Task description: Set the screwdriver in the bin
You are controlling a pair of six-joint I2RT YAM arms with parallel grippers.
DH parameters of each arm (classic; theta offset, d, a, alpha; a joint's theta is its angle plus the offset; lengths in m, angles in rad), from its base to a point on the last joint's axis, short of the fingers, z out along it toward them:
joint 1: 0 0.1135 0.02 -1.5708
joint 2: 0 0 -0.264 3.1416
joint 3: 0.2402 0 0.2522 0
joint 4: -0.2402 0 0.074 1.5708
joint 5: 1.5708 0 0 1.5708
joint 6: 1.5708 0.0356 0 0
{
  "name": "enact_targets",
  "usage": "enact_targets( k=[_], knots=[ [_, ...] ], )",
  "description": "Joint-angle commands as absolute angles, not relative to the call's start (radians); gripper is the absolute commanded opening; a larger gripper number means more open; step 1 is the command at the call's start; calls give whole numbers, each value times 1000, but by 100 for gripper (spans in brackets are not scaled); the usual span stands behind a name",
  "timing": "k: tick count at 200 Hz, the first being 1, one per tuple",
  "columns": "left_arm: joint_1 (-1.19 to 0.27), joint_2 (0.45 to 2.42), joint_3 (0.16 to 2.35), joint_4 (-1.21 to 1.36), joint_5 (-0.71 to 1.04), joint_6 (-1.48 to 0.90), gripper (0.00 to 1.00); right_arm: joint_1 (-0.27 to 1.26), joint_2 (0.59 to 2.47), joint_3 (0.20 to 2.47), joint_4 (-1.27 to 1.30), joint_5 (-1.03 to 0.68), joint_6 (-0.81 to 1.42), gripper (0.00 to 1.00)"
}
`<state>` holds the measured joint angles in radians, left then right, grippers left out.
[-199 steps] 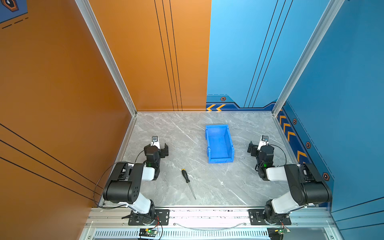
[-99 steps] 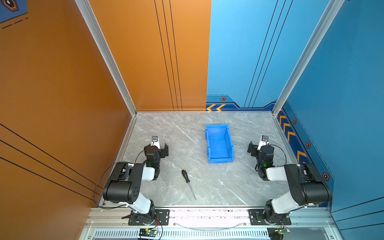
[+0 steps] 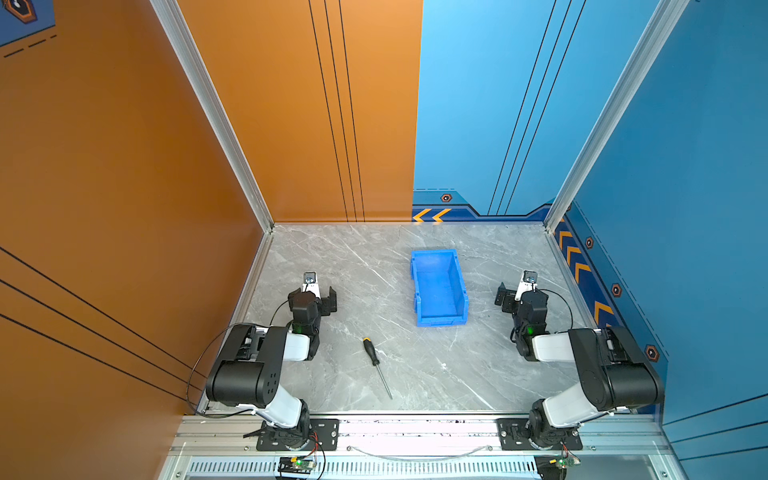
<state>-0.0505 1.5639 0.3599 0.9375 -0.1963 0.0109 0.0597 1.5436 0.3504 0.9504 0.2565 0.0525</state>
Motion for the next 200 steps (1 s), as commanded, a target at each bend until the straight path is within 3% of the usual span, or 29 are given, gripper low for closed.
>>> enact_targets(
  k=[1, 127, 200],
  knots=[
    [-40, 1564, 380, 924, -175, 13, 98, 55, 1546, 362, 932, 239, 69, 100],
    [-26, 1486, 368, 881, -200, -12, 98, 64, 1413, 396, 752, 279, 75, 100],
    [-18, 1181, 452, 411, -139, -55, 98, 110, 1164, 449, 400, 303, 119, 100]
  ],
)
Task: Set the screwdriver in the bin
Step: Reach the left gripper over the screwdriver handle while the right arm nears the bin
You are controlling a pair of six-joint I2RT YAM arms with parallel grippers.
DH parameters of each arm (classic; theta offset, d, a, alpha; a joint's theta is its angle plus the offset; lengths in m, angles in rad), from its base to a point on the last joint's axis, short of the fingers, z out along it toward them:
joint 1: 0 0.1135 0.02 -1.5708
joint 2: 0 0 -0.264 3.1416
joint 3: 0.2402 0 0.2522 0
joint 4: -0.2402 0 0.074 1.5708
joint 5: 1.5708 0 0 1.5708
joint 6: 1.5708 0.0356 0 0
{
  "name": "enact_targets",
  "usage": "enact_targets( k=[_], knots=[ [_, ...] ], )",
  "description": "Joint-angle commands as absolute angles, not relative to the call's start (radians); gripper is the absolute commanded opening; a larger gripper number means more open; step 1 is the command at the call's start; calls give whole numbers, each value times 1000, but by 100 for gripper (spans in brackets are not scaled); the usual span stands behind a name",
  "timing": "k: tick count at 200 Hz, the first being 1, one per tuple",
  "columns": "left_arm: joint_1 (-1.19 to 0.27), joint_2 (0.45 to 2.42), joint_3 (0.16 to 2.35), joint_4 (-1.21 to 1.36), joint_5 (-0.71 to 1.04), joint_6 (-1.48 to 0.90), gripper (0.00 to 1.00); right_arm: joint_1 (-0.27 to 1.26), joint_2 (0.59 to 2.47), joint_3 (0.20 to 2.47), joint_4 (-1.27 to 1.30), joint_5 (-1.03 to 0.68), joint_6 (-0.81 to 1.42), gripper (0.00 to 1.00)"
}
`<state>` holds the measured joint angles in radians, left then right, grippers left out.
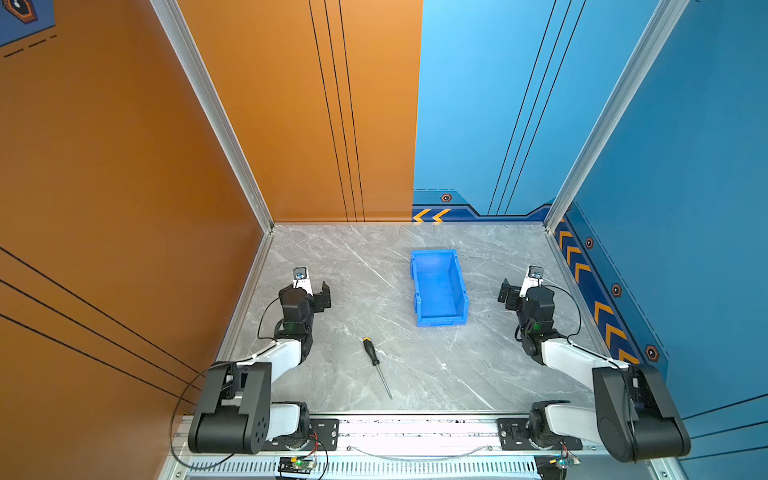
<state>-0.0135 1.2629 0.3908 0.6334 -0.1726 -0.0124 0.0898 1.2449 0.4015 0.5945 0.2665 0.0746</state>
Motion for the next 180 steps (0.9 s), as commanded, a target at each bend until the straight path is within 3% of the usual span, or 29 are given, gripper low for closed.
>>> enact_targets(
  k=[1, 32, 79, 116, 180],
  knots=[
    [-18, 1176, 456, 401, -135, -57, 98, 111, 1160, 451, 394, 303, 120, 100],
    [-51, 1111, 576, 122, -99, -193, 98, 171, 1020, 533, 110, 377, 220, 100],
    [-93, 1077, 722, -236, -76, -276, 98, 293, 899, 633, -231, 330, 307, 100],
    [-131, 1085, 791, -397, -20, -339, 98, 495, 863, 631, -284, 351, 277, 100],
    [-350, 1146, 850, -575, -75, -531, 98, 693, 867, 687, -270, 54, 58, 100]
  ],
)
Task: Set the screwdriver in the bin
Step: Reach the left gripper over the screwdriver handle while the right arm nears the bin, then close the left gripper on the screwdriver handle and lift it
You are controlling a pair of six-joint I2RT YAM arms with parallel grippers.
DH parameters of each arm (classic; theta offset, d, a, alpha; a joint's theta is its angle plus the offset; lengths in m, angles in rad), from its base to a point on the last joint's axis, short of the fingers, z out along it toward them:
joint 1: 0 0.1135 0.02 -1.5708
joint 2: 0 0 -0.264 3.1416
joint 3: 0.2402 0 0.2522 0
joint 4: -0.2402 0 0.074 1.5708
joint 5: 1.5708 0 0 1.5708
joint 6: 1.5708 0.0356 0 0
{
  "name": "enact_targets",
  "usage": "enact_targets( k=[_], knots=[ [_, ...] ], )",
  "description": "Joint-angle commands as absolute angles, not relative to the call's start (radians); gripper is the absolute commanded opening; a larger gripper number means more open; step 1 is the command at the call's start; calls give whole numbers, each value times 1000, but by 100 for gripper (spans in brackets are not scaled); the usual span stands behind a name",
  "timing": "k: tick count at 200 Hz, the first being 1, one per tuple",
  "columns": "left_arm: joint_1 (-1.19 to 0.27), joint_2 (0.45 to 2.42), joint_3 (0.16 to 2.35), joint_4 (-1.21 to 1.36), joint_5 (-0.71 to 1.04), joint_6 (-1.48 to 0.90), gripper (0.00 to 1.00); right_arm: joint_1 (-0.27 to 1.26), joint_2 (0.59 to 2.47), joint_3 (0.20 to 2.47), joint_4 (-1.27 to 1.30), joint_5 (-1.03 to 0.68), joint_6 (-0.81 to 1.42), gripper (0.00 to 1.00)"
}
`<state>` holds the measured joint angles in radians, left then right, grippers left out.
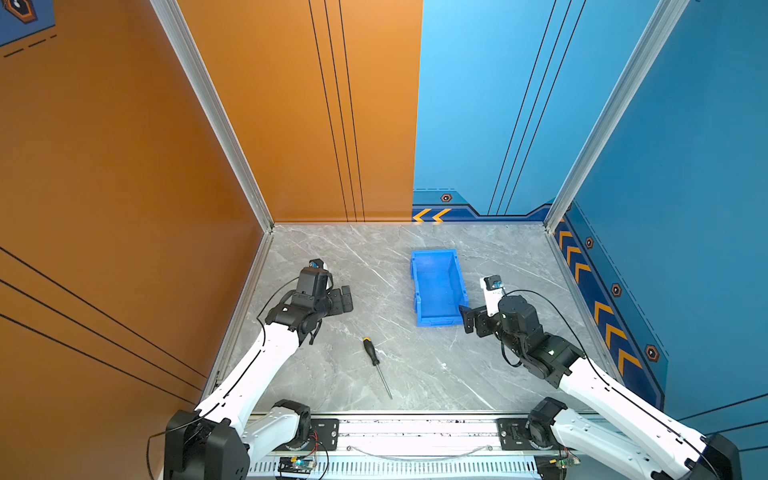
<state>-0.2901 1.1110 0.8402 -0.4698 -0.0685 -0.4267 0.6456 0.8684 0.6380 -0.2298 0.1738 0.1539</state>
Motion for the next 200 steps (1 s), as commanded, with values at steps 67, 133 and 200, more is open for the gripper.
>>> enact_targets(
  k=[67, 133, 200],
  knots=[
    [-517, 1207, 837, -640, -118, -754, 98, 884, 808, 685, -304, -2, -52, 100],
    [-668, 1288, 821, -639, -178, -880, 98, 1015, 783, 676, -373, 19, -151, 100],
    [-734, 1421, 796, -601, -136, -955, 98, 1038, 786, 694, -373, 5, -123, 100]
  ],
)
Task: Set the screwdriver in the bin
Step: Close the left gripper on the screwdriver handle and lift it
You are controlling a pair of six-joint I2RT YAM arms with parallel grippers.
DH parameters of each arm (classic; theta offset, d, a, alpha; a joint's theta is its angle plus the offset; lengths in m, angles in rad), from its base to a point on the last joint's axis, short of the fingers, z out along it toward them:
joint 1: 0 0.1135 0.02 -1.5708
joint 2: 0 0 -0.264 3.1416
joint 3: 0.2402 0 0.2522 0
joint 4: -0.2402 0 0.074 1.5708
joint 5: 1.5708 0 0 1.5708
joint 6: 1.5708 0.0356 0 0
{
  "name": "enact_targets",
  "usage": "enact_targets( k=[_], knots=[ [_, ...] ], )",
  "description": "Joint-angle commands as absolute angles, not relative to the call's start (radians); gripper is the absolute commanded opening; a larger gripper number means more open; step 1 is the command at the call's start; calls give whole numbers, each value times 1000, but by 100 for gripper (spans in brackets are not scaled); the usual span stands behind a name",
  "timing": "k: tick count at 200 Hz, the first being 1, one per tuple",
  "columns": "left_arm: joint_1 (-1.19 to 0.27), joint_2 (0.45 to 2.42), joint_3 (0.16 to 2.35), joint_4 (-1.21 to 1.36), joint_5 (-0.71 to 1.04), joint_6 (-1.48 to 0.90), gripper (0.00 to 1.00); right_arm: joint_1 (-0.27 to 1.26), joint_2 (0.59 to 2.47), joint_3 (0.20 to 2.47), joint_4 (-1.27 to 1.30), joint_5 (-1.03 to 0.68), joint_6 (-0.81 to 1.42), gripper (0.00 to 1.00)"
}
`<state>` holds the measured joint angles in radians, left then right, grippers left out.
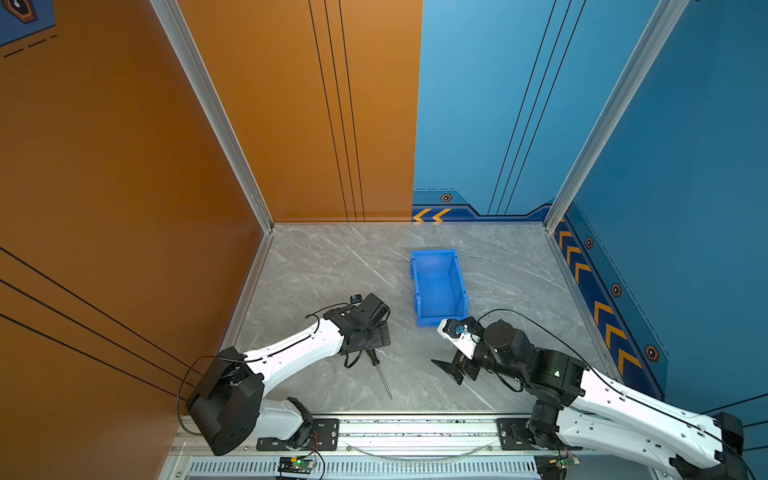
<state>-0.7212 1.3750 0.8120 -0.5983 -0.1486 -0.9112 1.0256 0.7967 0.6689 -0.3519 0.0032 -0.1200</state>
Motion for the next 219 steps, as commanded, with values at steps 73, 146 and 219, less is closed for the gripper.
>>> enact_targets(
  k=[73, 146, 219],
  knots=[
    [-789, 1551, 821, -586, -143, -1026, 90, 1035, 769, 682, -374, 15, -137, 100],
    [-818, 1592, 845, -588, -186, -1097, 59, 1029, 750, 682, -372, -1, -175, 100],
    [-829, 1595, 856, -592, -202, -1120, 34, 1008, 707, 679, -370, -1, -183, 100]
  ],
)
